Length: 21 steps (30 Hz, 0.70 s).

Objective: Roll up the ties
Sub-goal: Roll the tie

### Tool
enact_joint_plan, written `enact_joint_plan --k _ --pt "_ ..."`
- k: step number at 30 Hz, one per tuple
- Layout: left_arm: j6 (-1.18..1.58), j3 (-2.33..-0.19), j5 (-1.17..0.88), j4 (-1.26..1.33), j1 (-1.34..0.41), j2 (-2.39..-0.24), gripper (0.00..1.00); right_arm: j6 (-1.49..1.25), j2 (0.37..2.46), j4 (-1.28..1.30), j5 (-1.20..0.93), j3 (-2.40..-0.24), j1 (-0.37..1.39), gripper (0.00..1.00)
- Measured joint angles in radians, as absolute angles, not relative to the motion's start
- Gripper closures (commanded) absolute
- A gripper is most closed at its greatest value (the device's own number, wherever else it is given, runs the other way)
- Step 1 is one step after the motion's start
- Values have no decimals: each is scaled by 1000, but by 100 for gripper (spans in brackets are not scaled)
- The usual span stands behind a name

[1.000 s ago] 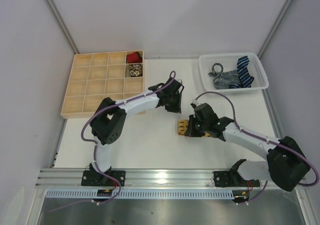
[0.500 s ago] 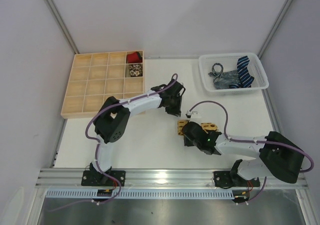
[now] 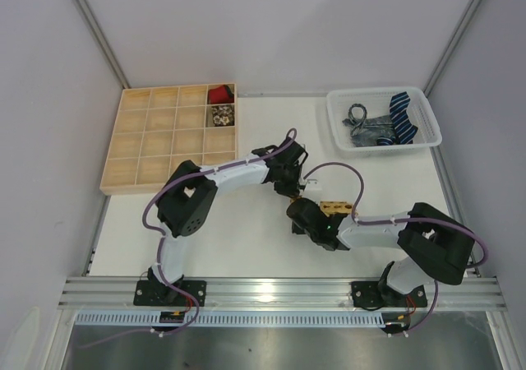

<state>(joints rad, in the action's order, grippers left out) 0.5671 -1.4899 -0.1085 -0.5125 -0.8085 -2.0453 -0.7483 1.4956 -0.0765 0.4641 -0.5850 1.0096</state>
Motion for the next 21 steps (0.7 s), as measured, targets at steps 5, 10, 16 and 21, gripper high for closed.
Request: enact_joint_plan --k 5,10,16,21 --pt "568 -1472 -100 -498 -811 -2045 74 -748 1489 -65 450 -586 1007 100" --pt "558 -1482 -65 -537 -800 -2045 51 -740 1375 6 419 -559 1016 100" --pt "537 -1518 7 -586 -739 -2018 40 -712 1027 162 392 -494 1011 100" --pt "522 -1483 31 -578 -695 -1920 22 -636 939 244 255 -553 815 100"
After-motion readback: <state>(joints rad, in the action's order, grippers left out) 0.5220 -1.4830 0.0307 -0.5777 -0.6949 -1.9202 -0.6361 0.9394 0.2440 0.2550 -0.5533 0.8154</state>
